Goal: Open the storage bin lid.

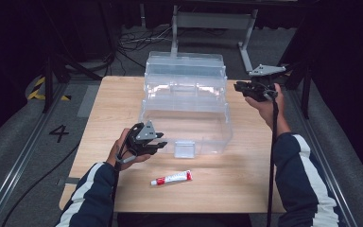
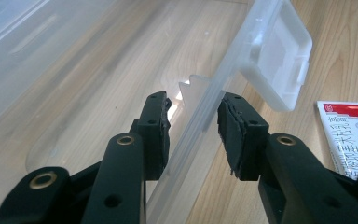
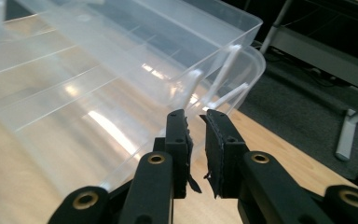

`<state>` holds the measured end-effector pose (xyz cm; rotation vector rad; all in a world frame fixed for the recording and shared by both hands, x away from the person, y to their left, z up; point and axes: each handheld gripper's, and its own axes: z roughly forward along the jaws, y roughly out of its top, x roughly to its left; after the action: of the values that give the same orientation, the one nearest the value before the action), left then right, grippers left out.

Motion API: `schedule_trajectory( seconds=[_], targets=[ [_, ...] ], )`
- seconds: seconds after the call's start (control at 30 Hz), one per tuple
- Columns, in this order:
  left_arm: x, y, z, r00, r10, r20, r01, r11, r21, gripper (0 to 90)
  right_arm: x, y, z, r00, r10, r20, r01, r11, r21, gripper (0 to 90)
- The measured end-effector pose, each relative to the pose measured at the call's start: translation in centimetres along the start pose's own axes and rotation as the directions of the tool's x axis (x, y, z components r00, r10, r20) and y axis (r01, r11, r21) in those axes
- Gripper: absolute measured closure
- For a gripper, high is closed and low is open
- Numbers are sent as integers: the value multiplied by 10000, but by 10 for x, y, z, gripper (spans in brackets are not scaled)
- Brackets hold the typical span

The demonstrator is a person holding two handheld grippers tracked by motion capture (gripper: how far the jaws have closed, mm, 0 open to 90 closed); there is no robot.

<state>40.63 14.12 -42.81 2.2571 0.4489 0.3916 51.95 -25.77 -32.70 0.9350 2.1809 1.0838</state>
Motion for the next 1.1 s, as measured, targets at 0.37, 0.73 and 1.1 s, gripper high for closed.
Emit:
schedule_trajectory(
  seconds=[0.37, 0.73, 1.1],
  targets=[
    [0, 2, -9, 9994, 33, -348, -38, 9999, -127, 571, 19, -26, -27, 9981, -381, -491, 383, 9993, 27, 768],
    [0, 2, -32, 9952, -206, -952, 163, 9989, -450, 439, 39, -63, -44, 9901, -703, -1214, 740, 9969, 264, 706],
    [-11, 3, -62, 9821, -240, -1867, 120, 9978, -652, 312, 61, -85, -55, 9748, -1347, -1779, 1520, 9845, 876, 601]
  ],
)
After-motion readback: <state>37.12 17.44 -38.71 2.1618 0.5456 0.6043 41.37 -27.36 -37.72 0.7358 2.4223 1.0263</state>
